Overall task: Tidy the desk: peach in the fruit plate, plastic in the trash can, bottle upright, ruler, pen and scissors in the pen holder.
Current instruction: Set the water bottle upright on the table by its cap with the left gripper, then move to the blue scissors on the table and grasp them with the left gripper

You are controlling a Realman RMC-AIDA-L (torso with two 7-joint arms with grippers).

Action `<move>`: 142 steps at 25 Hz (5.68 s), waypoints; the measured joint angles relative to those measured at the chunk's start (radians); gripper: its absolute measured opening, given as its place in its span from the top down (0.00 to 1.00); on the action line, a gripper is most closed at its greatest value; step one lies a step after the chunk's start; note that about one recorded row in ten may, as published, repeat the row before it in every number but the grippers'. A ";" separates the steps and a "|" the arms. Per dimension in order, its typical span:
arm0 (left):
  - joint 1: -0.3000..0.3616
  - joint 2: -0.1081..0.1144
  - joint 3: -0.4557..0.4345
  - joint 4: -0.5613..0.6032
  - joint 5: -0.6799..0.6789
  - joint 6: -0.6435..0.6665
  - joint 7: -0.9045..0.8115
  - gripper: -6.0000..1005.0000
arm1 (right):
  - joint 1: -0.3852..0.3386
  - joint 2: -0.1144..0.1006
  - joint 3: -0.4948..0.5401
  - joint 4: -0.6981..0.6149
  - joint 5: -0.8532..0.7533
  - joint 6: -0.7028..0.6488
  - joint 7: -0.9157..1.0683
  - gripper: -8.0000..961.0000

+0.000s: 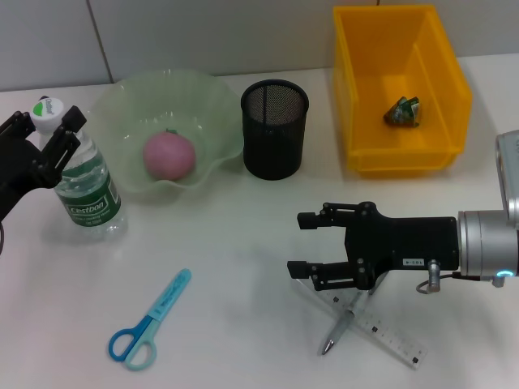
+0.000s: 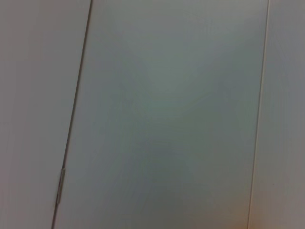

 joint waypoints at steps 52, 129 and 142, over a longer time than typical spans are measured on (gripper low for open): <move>-0.023 -0.001 0.008 -0.017 0.001 -0.041 0.016 0.55 | 0.014 0.000 0.000 0.000 0.003 0.000 -0.002 0.20; 0.152 0.055 0.086 0.328 0.135 0.155 -0.385 0.20 | 0.005 0.001 -0.001 0.013 0.027 -0.014 0.007 0.20; 0.130 0.069 0.086 0.458 0.384 0.321 -0.584 0.20 | 0.004 0.000 -0.002 0.018 0.055 -0.017 0.010 0.20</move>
